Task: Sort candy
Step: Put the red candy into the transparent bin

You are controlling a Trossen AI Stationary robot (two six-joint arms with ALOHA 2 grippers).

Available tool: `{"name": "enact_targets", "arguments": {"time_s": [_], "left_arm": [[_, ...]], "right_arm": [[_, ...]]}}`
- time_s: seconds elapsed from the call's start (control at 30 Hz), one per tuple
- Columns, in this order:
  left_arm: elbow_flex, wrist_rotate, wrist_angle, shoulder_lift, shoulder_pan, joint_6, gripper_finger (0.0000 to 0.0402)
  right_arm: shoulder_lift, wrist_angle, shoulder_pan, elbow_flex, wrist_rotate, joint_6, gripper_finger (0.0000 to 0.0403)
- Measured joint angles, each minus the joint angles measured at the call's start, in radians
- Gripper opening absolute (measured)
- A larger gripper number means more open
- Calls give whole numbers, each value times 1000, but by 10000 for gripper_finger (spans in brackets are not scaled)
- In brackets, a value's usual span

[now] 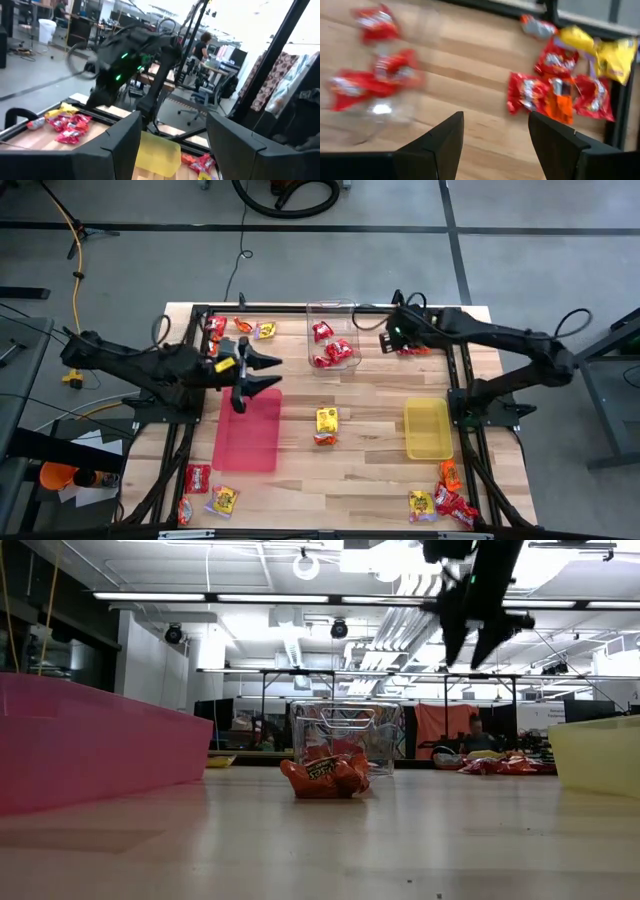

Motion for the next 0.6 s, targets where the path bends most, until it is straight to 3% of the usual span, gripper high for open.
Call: {"name": "enact_targets", "arguments": {"time_s": [0.2, 0.37, 0.6], "left_arm": [[0, -8, -37, -42, 31, 1, 211], [0, -75, -39, -33, 56, -7, 211], [0, -153, -34, -27, 99, -89, 211]], "right_arm": [[97, 52, -163, -79, -57, -89, 217], [150, 176, -260, -156, -142, -204, 217], [185, 287, -346, -258, -137, -299, 217]]}}
